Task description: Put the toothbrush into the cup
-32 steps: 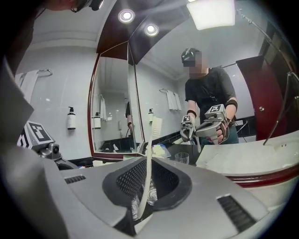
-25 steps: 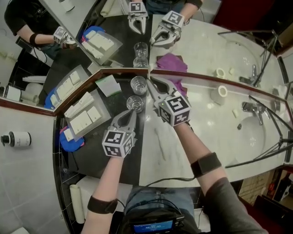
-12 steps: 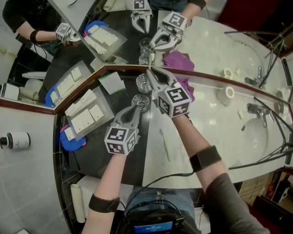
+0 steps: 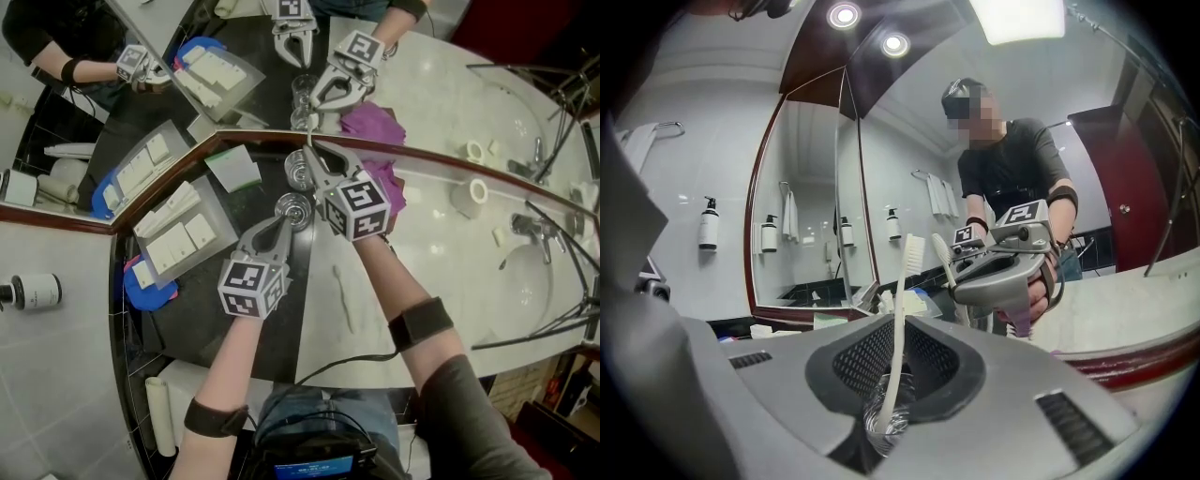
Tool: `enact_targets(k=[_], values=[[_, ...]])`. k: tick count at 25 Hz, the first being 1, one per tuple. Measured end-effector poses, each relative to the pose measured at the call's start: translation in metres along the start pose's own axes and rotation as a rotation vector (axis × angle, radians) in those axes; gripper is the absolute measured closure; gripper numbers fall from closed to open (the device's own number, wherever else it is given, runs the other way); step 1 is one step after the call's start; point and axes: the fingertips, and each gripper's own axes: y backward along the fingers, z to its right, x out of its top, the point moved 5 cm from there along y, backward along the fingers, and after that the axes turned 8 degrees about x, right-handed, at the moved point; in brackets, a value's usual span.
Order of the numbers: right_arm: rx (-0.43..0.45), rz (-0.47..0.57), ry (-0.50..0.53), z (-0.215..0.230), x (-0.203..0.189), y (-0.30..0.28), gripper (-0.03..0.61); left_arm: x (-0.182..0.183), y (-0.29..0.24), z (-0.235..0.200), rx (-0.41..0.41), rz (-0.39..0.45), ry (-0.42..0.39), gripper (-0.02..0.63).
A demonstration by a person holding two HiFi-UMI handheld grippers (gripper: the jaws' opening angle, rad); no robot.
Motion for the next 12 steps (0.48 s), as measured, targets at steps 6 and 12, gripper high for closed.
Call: enact_targets(k=[6, 12], values=[[-0.009, -0.064, -0.004, 0.001, -0.019, -0.004, 0.519, -0.005, 0.0, -0.002, 0.0, -0.007, 0.008, 0.612], [0.001, -0.14, 0.03, -0.001, -0.036, -0.007, 0.518, -0.006, 0.0, -0.005, 0.002, -0.007, 0.015, 0.612]])
